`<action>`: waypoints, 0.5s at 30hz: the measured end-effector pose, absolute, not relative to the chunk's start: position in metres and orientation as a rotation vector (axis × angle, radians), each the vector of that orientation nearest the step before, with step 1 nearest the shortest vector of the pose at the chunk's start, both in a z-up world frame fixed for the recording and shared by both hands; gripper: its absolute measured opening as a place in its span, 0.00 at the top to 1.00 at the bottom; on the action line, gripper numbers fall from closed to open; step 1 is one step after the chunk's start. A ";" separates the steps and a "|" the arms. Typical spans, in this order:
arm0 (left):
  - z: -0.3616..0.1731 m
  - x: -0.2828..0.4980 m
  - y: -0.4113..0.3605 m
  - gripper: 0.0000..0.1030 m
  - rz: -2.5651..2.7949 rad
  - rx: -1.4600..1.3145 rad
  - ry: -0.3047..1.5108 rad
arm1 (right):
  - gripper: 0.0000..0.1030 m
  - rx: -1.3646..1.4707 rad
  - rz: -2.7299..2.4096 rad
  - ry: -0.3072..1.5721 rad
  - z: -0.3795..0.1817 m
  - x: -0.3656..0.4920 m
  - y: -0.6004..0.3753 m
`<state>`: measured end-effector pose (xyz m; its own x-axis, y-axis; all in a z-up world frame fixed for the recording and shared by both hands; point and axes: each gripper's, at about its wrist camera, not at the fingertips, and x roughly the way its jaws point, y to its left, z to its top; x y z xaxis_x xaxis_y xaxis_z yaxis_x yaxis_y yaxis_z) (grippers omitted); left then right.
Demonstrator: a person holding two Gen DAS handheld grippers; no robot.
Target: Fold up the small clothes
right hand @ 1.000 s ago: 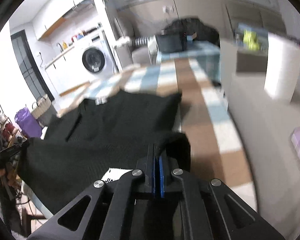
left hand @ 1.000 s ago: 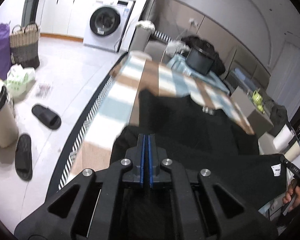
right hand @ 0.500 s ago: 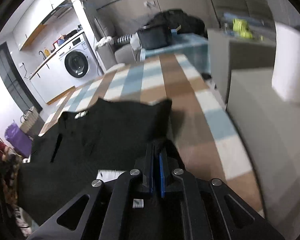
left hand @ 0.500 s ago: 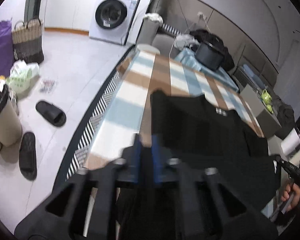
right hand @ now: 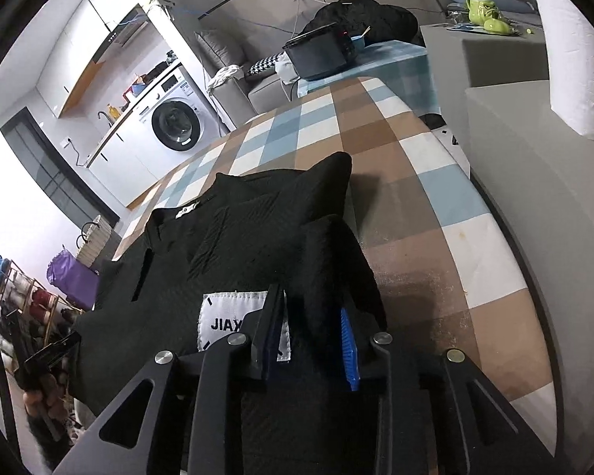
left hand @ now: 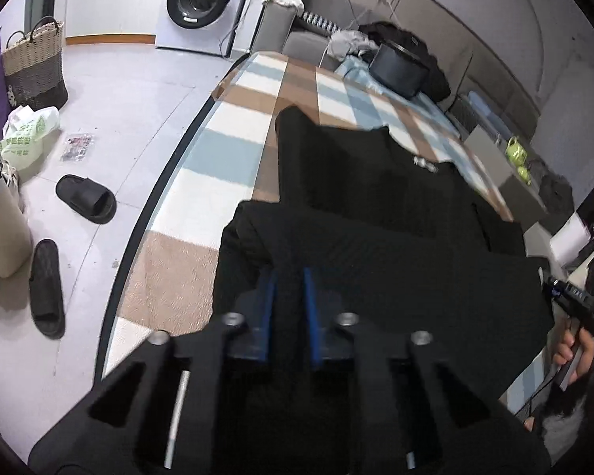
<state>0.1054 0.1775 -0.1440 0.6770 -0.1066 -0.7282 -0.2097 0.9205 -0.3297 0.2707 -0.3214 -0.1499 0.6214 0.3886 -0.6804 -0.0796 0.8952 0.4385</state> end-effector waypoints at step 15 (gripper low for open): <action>-0.093 0.157 0.202 0.97 0.083 -0.396 0.661 | 0.98 0.334 0.235 0.648 -0.097 0.262 -0.312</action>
